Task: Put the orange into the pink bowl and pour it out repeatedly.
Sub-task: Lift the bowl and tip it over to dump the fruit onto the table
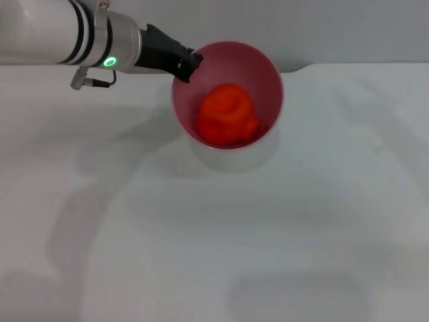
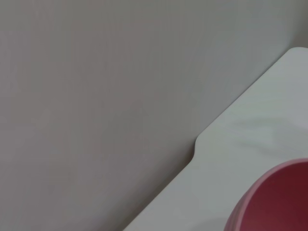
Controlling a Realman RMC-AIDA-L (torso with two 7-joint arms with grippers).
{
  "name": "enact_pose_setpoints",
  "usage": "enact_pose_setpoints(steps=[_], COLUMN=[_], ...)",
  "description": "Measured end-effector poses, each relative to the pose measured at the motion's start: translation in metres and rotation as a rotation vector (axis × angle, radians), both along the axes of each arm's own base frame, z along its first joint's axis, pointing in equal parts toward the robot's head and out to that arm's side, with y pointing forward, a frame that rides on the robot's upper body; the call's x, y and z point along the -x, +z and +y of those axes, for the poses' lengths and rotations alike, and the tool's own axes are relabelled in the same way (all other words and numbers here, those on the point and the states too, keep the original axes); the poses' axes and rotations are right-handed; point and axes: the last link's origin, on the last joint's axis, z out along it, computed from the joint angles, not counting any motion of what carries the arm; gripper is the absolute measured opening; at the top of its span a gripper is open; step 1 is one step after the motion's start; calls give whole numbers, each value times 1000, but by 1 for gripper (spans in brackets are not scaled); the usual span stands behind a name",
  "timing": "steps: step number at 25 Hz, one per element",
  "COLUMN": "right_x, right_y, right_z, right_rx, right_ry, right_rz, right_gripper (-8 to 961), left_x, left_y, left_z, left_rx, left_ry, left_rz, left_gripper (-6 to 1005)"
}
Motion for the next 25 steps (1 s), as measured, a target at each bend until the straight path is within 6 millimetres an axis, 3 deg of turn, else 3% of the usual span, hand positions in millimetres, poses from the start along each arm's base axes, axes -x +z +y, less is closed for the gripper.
enact_pose_setpoints(steps=[4,12,20,25], right_x=[-26,-66,-70,-65], right_y=[13,21,19,17], right_z=[-18,-36,-36,-30], right_rx=[-138,-298,-280,-255], right_ry=[87,-3,-13,-2], right_rz=[102,193,220,233], right_gripper=[480,481,480,480], left_x=[1,-16,-24,-23], left_y=[-4,-28,-70,-81], left_z=[-4,-25,-51,-69], left_rx=[-34,-208,-446,-602], left_ry=[-35,-330,-575,-688], left_rz=[-17,-47,90,123], left_gripper=[44,44,43,43])
